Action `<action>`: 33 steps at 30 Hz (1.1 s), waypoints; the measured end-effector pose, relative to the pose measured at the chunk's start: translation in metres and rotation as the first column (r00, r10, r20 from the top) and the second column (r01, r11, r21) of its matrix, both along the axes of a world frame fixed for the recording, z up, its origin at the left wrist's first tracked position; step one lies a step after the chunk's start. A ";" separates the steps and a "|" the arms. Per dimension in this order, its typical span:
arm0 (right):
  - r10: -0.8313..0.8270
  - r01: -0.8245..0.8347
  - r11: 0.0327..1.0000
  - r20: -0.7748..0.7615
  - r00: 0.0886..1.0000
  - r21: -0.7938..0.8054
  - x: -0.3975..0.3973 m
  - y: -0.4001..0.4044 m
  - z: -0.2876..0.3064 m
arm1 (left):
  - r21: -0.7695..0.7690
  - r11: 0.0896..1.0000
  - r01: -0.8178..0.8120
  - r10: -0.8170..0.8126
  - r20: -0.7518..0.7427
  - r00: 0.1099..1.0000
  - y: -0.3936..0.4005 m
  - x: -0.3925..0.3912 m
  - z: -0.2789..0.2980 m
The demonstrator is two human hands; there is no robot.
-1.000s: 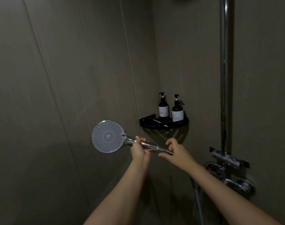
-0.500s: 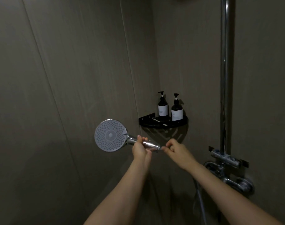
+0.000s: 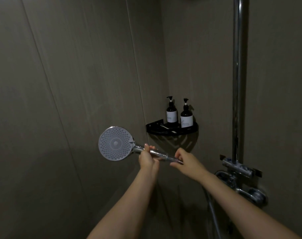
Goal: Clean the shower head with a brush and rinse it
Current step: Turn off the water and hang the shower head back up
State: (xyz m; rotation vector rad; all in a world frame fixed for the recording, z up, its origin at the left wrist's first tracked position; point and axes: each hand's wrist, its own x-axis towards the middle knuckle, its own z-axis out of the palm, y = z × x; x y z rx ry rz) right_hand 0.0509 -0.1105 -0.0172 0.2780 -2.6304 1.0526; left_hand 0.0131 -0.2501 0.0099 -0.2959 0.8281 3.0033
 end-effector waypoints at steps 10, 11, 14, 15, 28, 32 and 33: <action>-0.009 0.009 1.000 0.014 1.000 0.012 -0.001 0.000 -0.004 | 0.007 1.000 0.011 -0.011 -0.009 1.000 0.001 0.001 0.001; -0.005 0.005 1.000 0.010 1.000 0.014 -0.001 0.000 -0.004 | 0.008 1.000 0.013 -0.013 -0.007 1.000 0.001 0.002 0.001; -0.026 0.026 1.000 0.004 1.000 -0.013 0.000 0.001 -0.003 | -0.004 1.000 0.018 -0.019 -0.006 1.000 0.002 0.003 0.002; -0.022 0.022 0.999 0.013 1.000 -0.034 0.001 0.001 -0.002 | -0.009 1.000 0.019 -0.019 -0.009 1.000 0.002 0.004 0.003; -0.027 0.024 0.995 0.035 0.999 0.100 0.003 0.001 -0.003 | -0.019 0.999 0.026 -0.026 0.006 1.000 0.005 0.003 -0.002; -0.062 0.056 0.986 0.035 0.997 0.157 0.004 0.002 -0.006 | -0.035 0.999 0.026 -0.026 0.005 1.000 0.009 0.003 -0.002; -0.057 0.049 0.990 0.057 0.997 0.134 0.004 0.002 -0.006 | -0.035 0.999 0.033 -0.033 0.007 0.999 0.009 0.004 -0.002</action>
